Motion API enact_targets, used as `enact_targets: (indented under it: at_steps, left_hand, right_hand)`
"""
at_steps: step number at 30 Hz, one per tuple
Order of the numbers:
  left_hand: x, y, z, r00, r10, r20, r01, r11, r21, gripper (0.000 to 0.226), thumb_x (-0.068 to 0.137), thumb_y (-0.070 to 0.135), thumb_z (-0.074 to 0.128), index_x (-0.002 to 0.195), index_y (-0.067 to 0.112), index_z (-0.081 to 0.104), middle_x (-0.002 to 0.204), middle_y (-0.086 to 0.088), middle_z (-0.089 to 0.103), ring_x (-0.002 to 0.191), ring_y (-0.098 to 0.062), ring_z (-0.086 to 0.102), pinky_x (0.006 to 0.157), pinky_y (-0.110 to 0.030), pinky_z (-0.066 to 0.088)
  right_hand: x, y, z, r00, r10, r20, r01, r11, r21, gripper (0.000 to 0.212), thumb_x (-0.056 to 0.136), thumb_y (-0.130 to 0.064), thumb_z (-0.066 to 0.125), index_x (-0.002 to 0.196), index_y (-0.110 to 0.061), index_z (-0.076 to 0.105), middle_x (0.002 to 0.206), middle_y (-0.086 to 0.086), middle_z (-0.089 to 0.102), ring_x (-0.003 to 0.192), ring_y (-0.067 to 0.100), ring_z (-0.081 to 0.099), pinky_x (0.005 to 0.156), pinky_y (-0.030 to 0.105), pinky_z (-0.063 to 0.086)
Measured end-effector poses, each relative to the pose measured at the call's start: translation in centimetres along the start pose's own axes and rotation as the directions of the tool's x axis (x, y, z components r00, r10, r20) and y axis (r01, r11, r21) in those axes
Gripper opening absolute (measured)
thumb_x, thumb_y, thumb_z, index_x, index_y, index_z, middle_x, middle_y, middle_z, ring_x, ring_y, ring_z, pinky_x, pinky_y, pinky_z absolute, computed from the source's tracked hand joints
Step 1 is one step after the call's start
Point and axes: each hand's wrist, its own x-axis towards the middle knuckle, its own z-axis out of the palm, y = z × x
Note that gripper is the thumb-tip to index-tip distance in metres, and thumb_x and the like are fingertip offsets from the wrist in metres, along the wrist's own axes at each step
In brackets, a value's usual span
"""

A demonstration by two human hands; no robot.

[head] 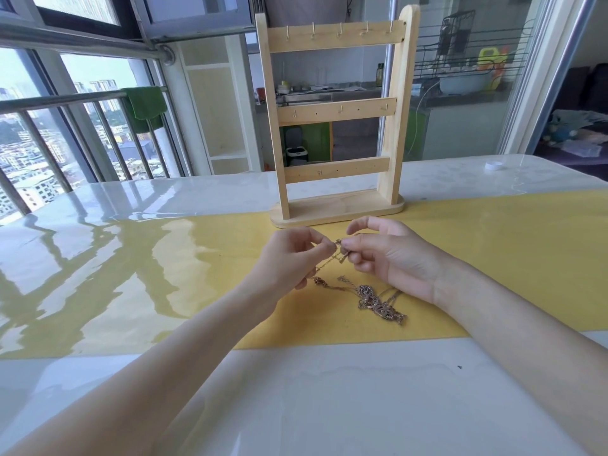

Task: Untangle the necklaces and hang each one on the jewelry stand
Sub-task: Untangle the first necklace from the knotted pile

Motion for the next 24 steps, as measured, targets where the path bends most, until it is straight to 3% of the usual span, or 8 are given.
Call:
enact_targets:
  at_steps: [5,10,14,20,24]
  left_hand:
    - [0.0,0.07,-0.1,0.999,0.026,-0.036,-0.028,0.999,-0.041,0.018,0.095,0.017,0.055,0.078,0.013,0.055,0.045,0.01,0.037,0.039,-0.007,0.029,0.039,-0.015,0.026]
    - [0.04,0.13,-0.48,0.99,0.086,-0.11,-0.093,0.994,-0.055,0.015,0.097,0.019,0.051,0.083,0.014,0.053,0.042,0.008,0.039,0.037,-0.008,0.03,0.039,-0.017,0.027]
    - [0.07,-0.18,-0.45,0.985,0.113,-0.131,-0.116,0.993,-0.016,0.014,0.097,0.019,0.051,0.083,0.015,0.052,0.041,0.006,0.045,0.037,-0.011,0.035,0.039,-0.018,0.031]
    - [-0.07,-0.38,-0.22,0.977,0.17,-0.126,-0.159,0.983,0.089,0.014,0.097,0.021,0.05,0.084,0.017,0.053,0.045,0.005,0.053,0.038,-0.011,0.046,0.041,-0.016,0.033]
    - [-0.1,-0.39,-0.18,0.971,0.197,-0.133,-0.183,0.977,0.107,0.013,0.097,0.019,0.05,0.085,0.016,0.052,0.047,0.003,0.055,0.038,-0.011,0.046,0.041,-0.014,0.034]
  right_hand:
    - [0.2,0.24,0.03,0.999,-0.029,0.013,0.03,0.995,-0.097,0.016,0.084,0.002,0.064,0.093,-0.007,0.053,0.068,0.005,0.058,0.051,0.009,0.048,0.045,0.016,0.038]
    - [-0.08,0.16,0.11,0.995,-0.01,0.1,0.029,0.982,-0.188,0.021,0.081,0.006,0.065,0.102,0.001,0.061,0.074,0.008,0.064,0.06,0.011,0.06,0.054,0.016,0.049]
    - [-0.14,0.05,0.18,0.998,0.002,0.058,0.015,0.959,-0.285,0.015,0.082,0.006,0.065,0.096,0.0,0.065,0.07,0.005,0.063,0.054,0.01,0.053,0.048,0.017,0.043]
    - [-0.02,-0.19,0.13,0.998,0.052,0.037,-0.044,0.978,-0.206,0.011,0.086,0.005,0.055,0.083,-0.006,0.058,0.067,0.005,0.049,0.051,0.012,0.043,0.047,0.021,0.035]
    - [-0.02,-0.13,0.18,0.994,0.073,0.083,-0.064,0.992,-0.107,0.01,0.087,0.006,0.051,0.091,-0.002,0.057,0.065,0.006,0.046,0.05,0.011,0.04,0.044,0.02,0.034]
